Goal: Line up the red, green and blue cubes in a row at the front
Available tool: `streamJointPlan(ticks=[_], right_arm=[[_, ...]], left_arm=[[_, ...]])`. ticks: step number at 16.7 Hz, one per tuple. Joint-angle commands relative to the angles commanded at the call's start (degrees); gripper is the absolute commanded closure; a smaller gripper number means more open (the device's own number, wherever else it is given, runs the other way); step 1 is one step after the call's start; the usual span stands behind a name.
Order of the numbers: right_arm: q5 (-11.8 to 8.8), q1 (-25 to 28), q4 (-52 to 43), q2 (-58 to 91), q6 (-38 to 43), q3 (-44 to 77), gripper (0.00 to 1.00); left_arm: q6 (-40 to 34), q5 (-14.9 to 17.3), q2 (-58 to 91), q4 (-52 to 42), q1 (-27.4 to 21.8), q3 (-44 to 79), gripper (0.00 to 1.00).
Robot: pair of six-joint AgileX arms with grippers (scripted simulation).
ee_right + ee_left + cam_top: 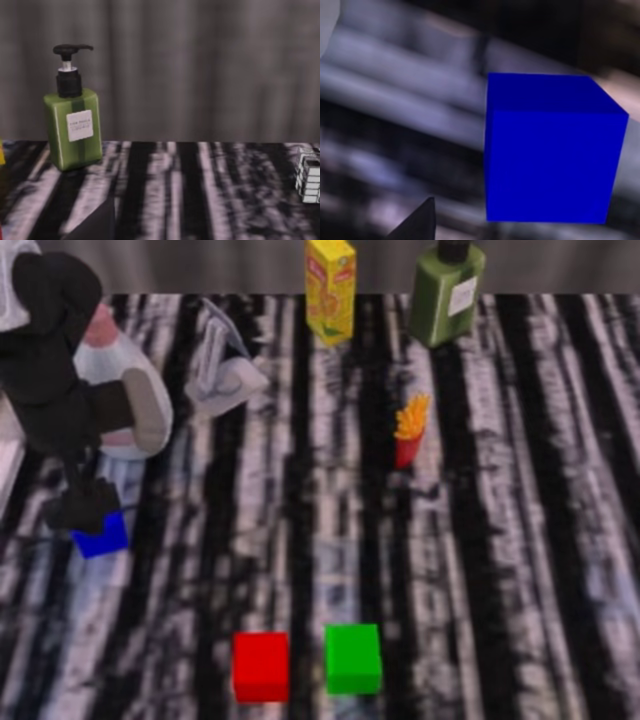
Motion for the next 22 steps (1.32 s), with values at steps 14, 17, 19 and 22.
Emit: streamJointPlan(ticks=[14, 17, 19, 22], right_arm=[[0.0, 0.0, 0.0, 0.0, 0.0, 0.0, 0.00], [0.0, 0.0, 0.0, 0.0, 0.0, 0.0, 0.00], [0.0, 0.0, 0.0, 0.0, 0.0, 0.0, 0.00], [0.0, 0.0, 0.0, 0.0, 0.0, 0.0, 0.00]], left_arm=[[3.2, 0.1, 4.7, 11.4, 1.7, -5.5, 0.00], [3.3, 0.1, 7.5, 17.2, 1.8, -8.4, 0.00], [3.3, 0.1, 8.2, 18.4, 1.8, -9.1, 0.00], [3.3, 0.1, 8.2, 18.4, 1.8, -9.1, 0.00]])
